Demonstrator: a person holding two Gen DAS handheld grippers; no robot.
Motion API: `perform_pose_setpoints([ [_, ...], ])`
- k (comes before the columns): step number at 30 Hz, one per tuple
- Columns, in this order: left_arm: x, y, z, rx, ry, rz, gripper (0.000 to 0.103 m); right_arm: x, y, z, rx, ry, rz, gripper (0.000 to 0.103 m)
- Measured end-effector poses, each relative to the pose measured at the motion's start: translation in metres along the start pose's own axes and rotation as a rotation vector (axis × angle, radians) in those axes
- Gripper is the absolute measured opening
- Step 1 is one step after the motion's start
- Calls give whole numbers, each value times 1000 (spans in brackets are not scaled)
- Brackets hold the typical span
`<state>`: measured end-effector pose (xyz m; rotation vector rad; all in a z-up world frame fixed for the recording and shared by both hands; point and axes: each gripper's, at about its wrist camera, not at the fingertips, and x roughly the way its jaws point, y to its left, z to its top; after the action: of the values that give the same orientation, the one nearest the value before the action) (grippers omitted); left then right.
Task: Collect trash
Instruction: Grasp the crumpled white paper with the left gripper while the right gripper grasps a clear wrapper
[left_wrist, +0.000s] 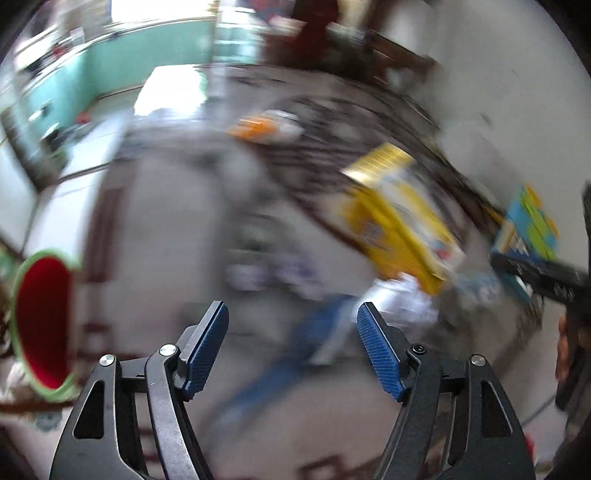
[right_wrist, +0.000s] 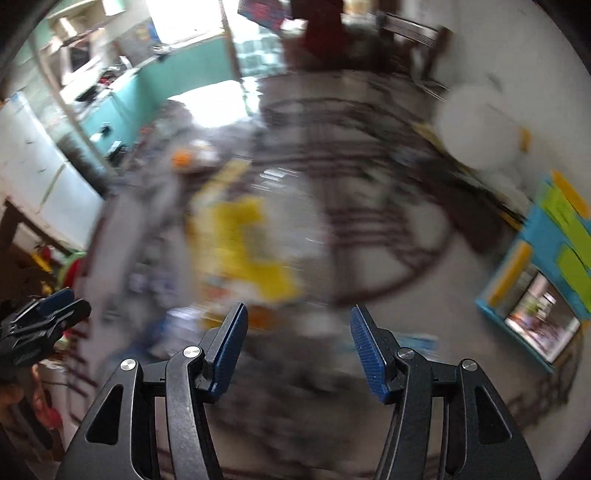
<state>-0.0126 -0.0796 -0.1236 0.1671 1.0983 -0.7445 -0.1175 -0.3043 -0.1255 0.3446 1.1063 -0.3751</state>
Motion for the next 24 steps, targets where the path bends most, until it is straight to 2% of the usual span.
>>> perform_pose_setpoints([
  [4, 30, -56, 4, 125, 37, -68, 74, 2, -47, -7, -34, 52, -22, 57],
  [8, 62, -78, 9, 136, 107, -90, 74, 12, -60, -13, -184, 121, -2, 57],
  [9, 69, -80, 10, 133, 128, -80, 59, 16, -61, -14, -225, 134, -3, 57],
  [10, 74, -78, 10, 129, 146, -79, 44, 20, -61, -14, -289, 153, -5, 57],
  [13, 70, -73, 11, 94, 150, -90, 42, 29, -51, -20, -427, 194, 3, 58],
  [18, 48, -51, 10, 24, 110, -39, 41, 55, -37, -24, -551, 259, 85, 61],
  [22, 33, -27, 10, -55, 95, -11, 42, 83, -30, -29, -594, 327, 26, 61],
  [24, 26, -15, 9, -84, 79, 12, 42, 87, -30, -31, -565, 335, 45, 45],
])
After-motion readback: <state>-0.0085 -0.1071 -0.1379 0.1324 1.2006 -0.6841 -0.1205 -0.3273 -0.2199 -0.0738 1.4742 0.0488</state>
